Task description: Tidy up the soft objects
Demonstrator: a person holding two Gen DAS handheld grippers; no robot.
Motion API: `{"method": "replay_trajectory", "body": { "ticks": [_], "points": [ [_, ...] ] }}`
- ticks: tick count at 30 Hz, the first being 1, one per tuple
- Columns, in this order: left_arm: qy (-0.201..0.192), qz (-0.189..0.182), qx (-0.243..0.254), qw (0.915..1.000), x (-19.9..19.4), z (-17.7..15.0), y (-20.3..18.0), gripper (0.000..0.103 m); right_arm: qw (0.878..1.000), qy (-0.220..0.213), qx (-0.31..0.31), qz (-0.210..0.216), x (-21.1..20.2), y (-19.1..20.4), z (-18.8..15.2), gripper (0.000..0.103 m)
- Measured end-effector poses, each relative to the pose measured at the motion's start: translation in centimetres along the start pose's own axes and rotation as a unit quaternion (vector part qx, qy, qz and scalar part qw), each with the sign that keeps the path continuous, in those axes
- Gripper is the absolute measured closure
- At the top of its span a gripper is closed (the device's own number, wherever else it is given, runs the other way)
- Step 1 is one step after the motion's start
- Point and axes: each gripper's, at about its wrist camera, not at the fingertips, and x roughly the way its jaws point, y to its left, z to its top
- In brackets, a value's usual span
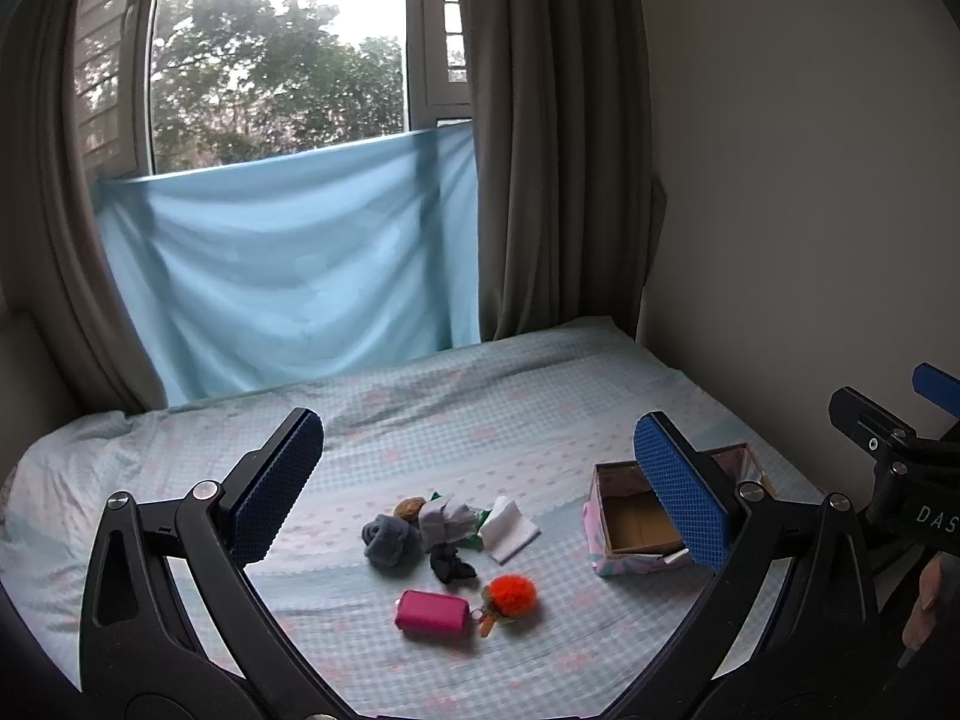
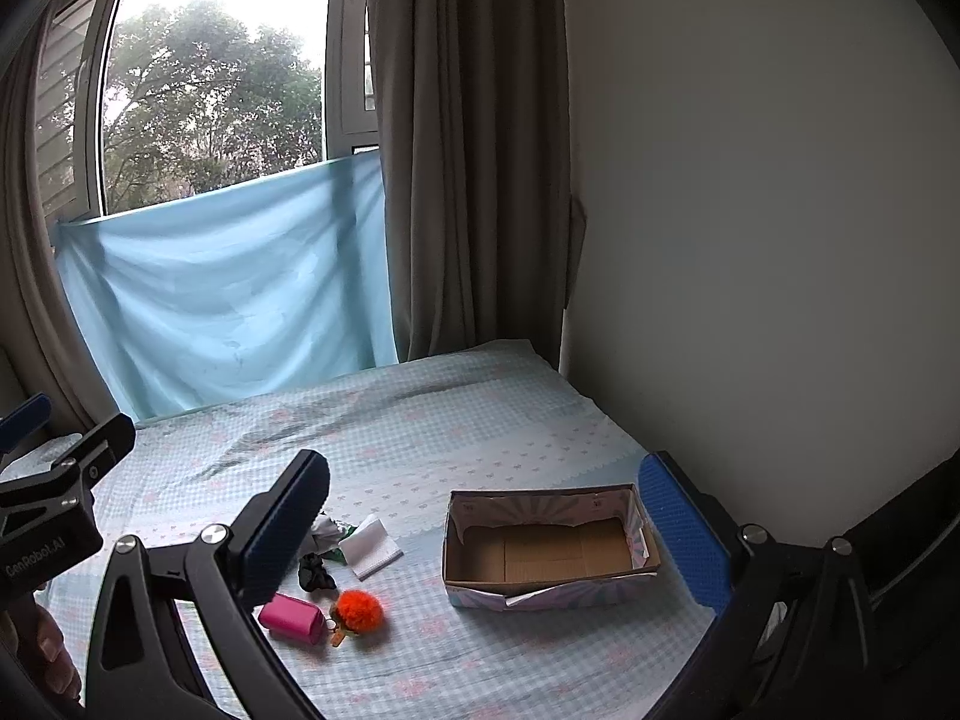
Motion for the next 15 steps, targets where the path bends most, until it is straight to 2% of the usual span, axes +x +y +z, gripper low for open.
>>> {"method": "replay_trajectory", "body": {
  "ticks": [15],
  "points": [
    [0.001, -0.001, -0.001, 1.0000, 0.20, -0.02, -0.43, 0.000, 1.000, 0.000, 0.002, 0.004, 0.07, -0.60, 0.24, 0.000]
  ]
}}
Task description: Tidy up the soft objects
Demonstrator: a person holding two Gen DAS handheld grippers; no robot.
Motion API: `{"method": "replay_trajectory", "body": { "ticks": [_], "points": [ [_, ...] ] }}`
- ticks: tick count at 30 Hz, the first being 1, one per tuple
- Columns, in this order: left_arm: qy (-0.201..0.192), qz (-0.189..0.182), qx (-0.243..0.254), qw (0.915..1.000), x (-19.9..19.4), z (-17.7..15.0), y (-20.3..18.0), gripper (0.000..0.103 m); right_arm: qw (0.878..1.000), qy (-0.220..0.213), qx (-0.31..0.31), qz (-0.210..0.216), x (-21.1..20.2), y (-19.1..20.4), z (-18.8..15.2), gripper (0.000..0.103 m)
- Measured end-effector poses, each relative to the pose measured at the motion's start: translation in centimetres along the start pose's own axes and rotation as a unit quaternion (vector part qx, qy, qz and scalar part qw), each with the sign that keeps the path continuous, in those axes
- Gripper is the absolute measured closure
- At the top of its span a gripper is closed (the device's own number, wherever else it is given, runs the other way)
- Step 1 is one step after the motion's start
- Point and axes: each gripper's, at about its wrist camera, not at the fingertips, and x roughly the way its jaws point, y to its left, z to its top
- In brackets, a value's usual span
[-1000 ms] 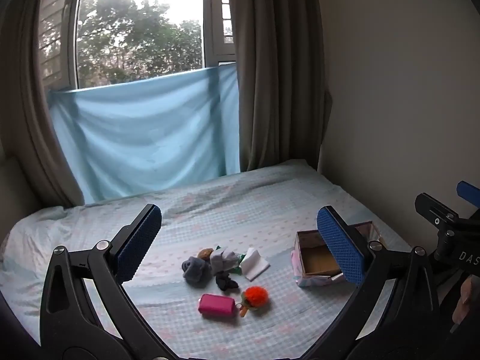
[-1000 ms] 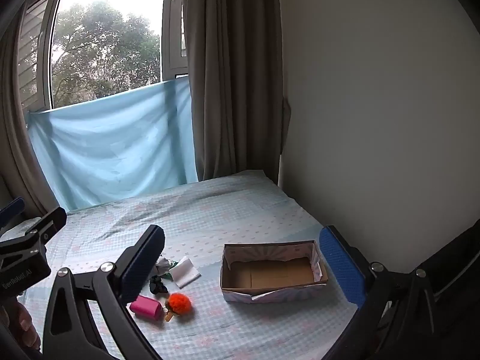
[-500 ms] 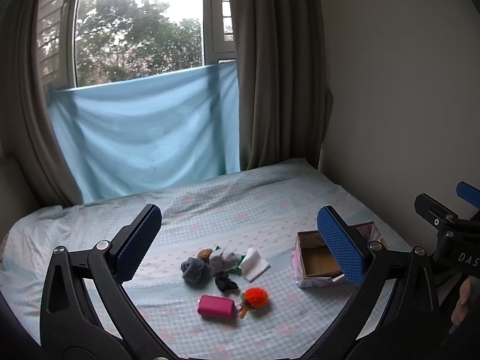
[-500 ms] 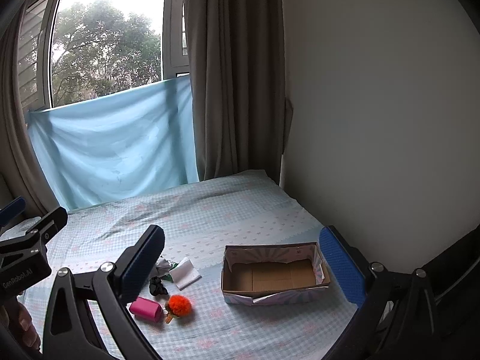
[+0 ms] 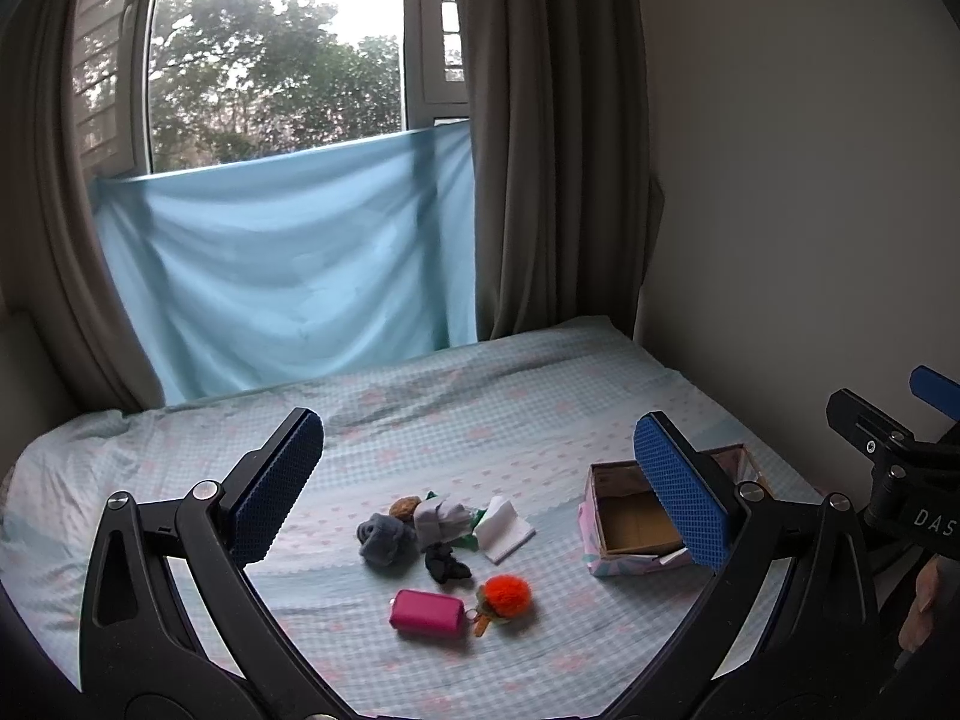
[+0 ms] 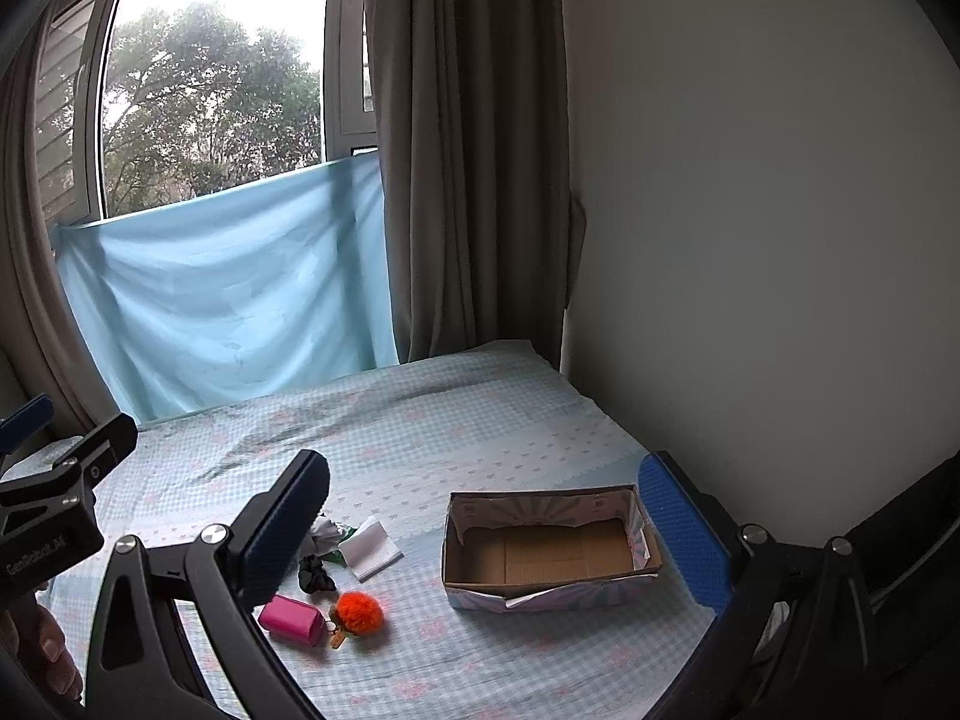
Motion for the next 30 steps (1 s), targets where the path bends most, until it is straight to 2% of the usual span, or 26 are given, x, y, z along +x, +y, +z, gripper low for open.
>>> {"method": "replay_trajectory", "body": {
  "ticks": [30],
  "points": [
    [0.000, -0.009, 0.003, 1.0000, -0.1, -0.3, -1.7, 0.000, 1.000, -0.003, 0.011, 0.005, 0.2, -1.7, -0.3, 0.000]
  ]
}}
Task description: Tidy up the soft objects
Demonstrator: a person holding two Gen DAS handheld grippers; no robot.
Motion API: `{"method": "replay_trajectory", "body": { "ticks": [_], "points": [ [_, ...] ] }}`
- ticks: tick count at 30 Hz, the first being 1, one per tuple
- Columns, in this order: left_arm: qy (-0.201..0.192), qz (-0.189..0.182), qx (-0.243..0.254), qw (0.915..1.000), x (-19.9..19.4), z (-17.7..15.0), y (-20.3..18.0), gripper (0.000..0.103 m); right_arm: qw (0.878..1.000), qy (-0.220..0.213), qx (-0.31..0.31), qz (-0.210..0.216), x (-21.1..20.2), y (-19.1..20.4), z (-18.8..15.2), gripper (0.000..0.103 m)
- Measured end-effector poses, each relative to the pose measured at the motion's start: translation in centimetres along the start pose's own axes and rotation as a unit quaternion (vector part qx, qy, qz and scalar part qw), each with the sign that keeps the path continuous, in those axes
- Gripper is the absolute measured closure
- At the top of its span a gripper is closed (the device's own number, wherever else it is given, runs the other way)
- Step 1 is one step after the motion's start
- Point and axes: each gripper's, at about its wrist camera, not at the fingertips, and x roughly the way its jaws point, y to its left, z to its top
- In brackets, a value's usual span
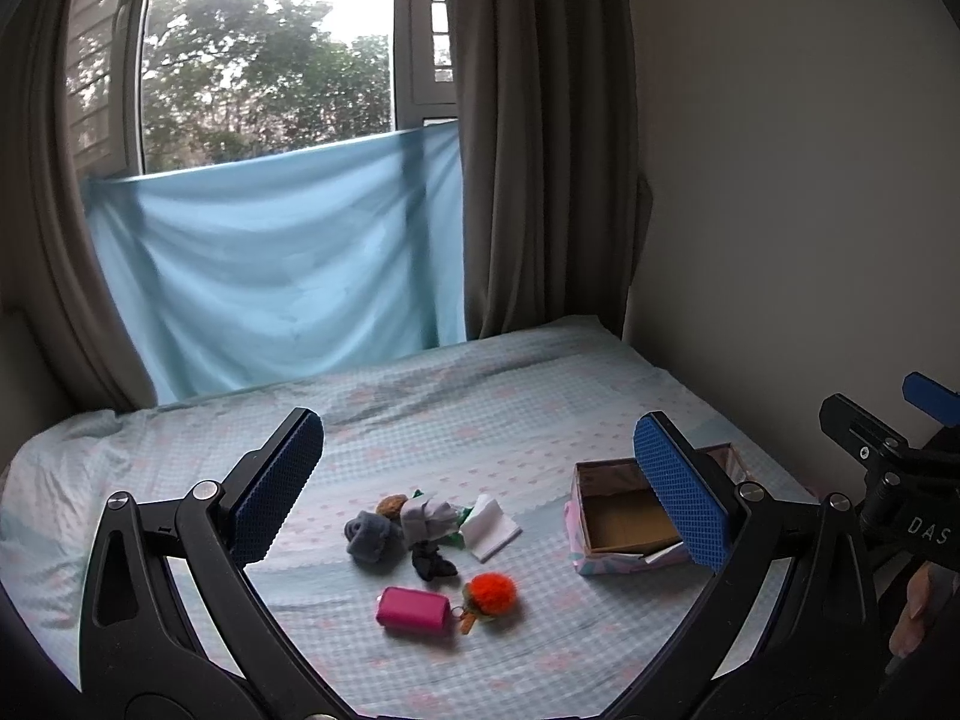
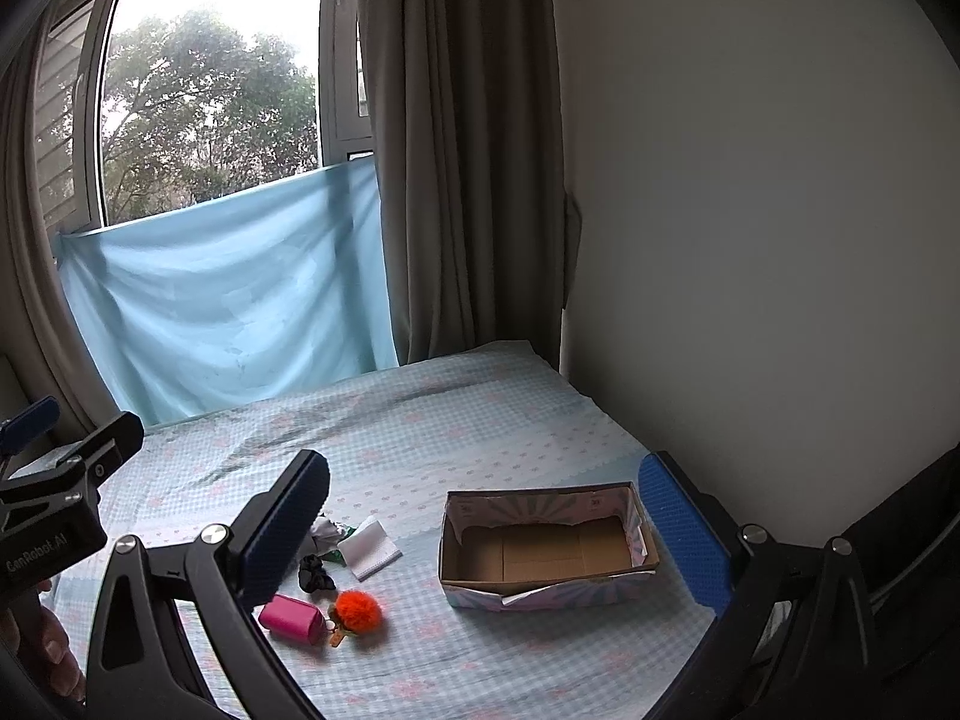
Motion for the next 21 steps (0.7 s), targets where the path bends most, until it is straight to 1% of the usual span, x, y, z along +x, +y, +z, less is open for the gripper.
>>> {"method": "replay_trajectory", "body": {
  "ticks": [13, 21],
  "points": [
    [0.011, -0.001, -0.004, 0.9999, 0.4, 0.1, 0.0, 0.000, 1.000, 0.005, 0.000, 0.002, 0.0, -0.2, -0.1, 0.000],
    [0.029, 0.007, -0.010, 0.9995, 1.1, 0.2, 0.4, 0.000, 1.000, 0.024, -0.007, 0.009, 0.7, -0.9, 0.5, 0.000]
  ]
}}
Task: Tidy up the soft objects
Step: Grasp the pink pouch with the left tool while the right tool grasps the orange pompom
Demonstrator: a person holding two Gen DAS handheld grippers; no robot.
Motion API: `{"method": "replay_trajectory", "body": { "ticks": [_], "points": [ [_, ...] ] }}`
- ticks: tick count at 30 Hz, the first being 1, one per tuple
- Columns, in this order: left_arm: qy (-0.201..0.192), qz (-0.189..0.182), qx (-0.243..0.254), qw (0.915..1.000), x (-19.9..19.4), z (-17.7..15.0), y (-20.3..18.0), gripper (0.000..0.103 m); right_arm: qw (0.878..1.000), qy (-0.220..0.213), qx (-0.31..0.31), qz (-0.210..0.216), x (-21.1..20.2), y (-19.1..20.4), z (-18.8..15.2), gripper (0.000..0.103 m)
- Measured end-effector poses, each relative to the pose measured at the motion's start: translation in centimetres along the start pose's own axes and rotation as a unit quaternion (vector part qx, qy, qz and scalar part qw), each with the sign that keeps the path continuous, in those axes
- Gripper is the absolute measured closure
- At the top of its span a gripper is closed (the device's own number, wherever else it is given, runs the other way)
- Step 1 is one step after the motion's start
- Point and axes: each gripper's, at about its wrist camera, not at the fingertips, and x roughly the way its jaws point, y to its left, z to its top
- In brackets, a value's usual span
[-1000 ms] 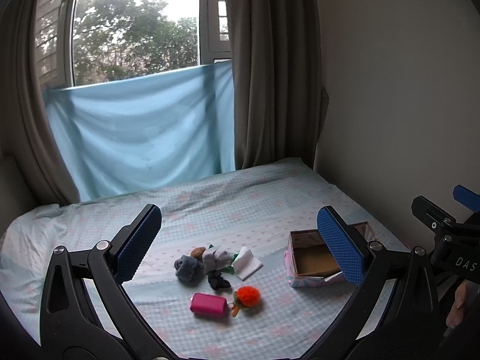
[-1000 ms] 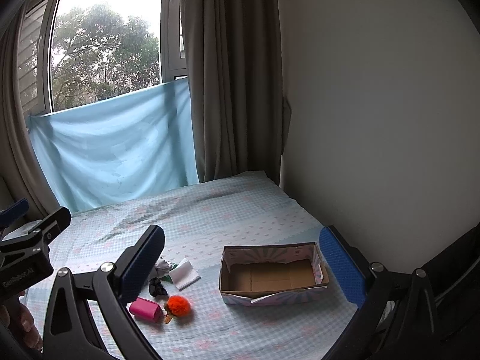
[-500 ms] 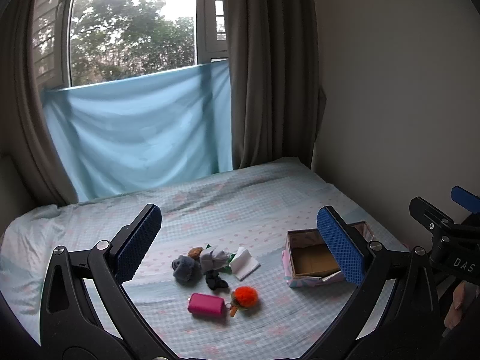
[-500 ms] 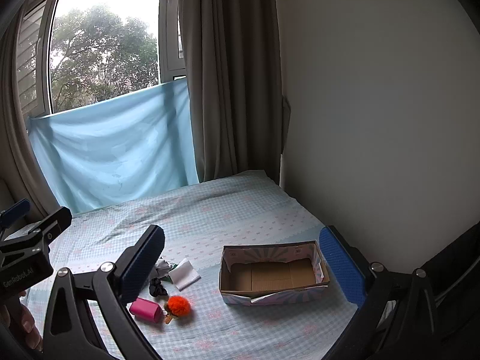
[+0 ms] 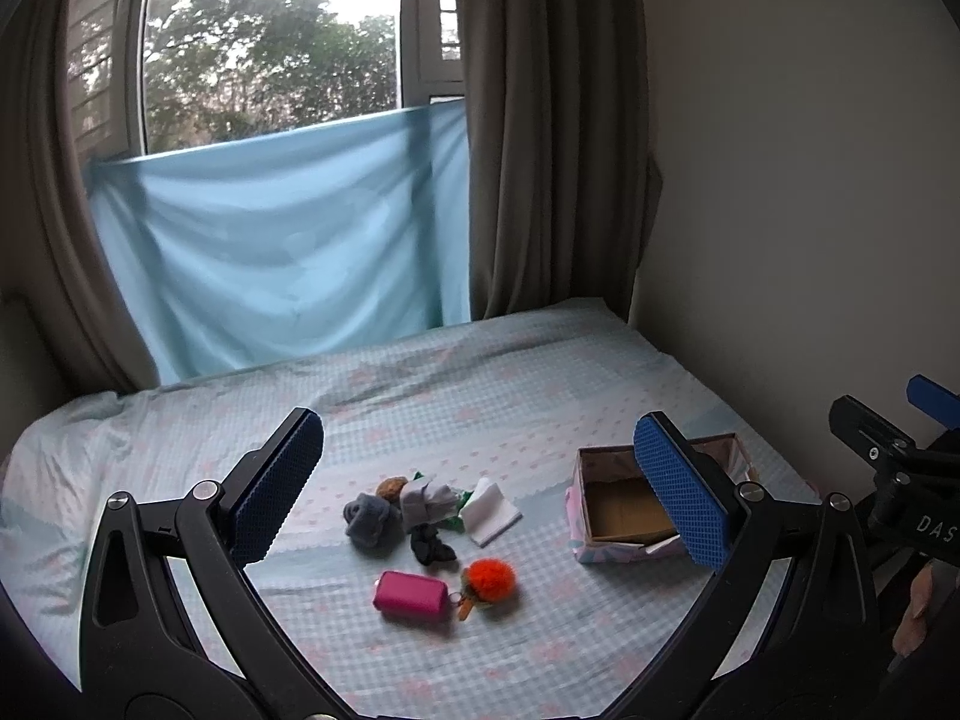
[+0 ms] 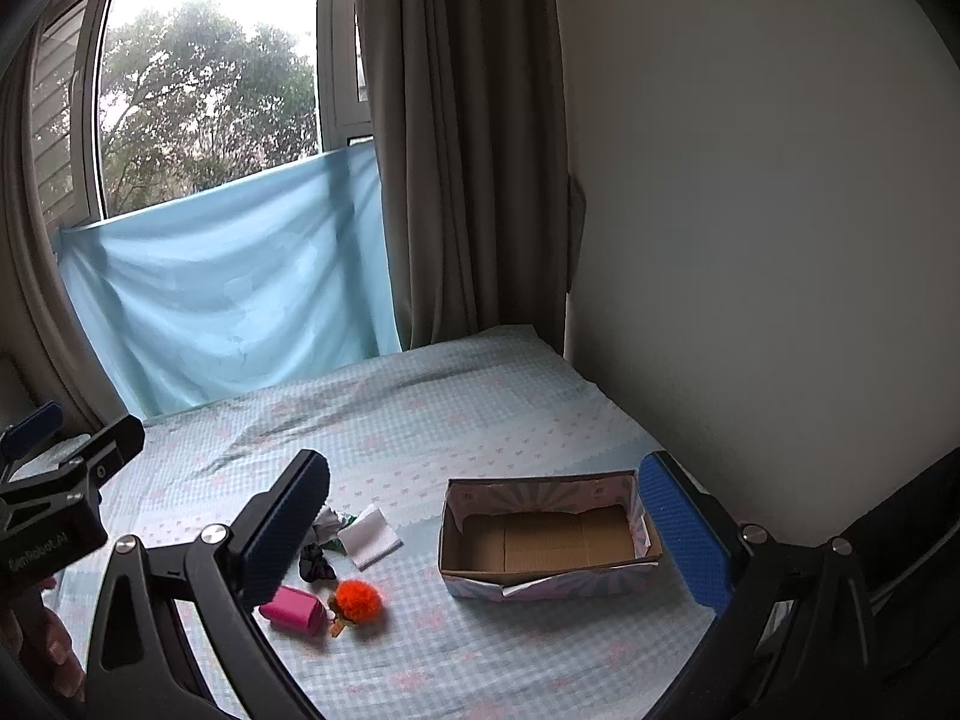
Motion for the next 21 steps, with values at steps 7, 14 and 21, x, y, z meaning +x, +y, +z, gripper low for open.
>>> {"method": "replay_trajectory", "body": {
  "ticks": [7, 14, 21],
  "points": [
    [0.036, 0.000, 0.009, 0.9993, 1.9, -2.7, 1.2, 0.000, 0.999, 0.028, -0.025, 0.036, 2.9, 0.2, -2.0, 0.000],
    [0.084, -0.024, 0.077, 0.9932, 5.4, -6.9, 2.8, 0.000, 0.994, 0.092, -0.016, 0.061, 7.4, 1.8, -5.4, 0.000],
    [0.124, -0.086, 0.178, 0.9724, 11.1, -11.4, 5.4, 0.000, 0.989, 0.137, -0.005, 0.047, 11.1, 5.0, -8.8, 0.000]
  ]
}}
